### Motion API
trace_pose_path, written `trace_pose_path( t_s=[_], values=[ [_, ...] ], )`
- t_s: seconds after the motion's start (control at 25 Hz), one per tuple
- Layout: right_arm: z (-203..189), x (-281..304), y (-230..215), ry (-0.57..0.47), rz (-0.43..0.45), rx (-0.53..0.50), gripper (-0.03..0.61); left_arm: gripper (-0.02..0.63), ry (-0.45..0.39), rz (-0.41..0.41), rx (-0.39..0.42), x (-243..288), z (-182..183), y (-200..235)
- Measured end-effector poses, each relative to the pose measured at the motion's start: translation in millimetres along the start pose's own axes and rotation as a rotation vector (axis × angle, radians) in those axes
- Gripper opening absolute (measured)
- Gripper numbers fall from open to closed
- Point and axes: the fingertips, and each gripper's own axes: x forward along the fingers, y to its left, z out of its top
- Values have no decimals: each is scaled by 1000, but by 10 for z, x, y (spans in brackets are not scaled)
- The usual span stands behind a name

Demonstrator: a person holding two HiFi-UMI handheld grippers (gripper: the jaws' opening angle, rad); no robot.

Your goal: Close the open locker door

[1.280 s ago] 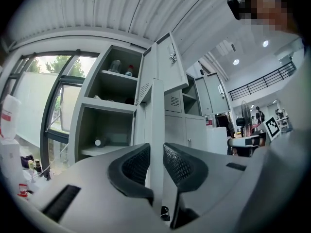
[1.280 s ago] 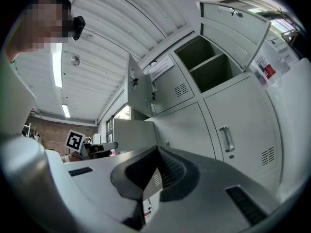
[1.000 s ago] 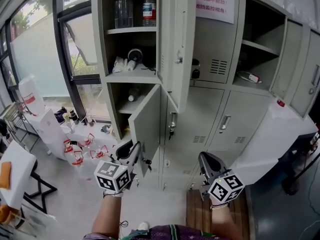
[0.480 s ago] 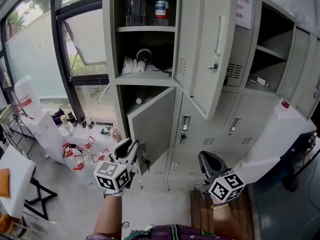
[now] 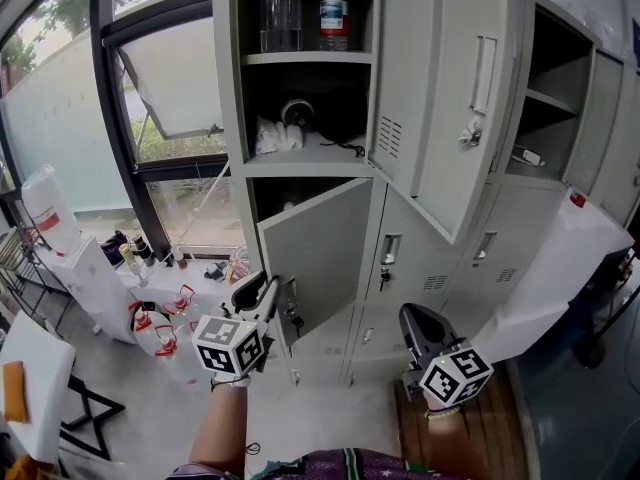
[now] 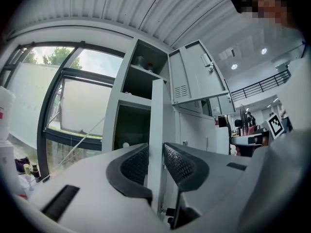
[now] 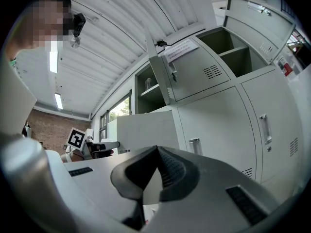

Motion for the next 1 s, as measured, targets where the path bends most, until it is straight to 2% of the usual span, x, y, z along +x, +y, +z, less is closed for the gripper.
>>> trace_pose_path(
  t_s=[0.2, 0.52, 1.0],
  values=[
    [-87, 119, 64, 0, -29, 12, 6, 109, 20, 12, 49, 75, -48, 226],
    [-188, 288, 165, 17, -51, -7, 6, 109, 68, 44, 39, 217, -276, 562],
    [-229, 458, 85, 17, -86, -1, 6, 75, 80, 85, 22, 548, -278, 911]
  ],
)
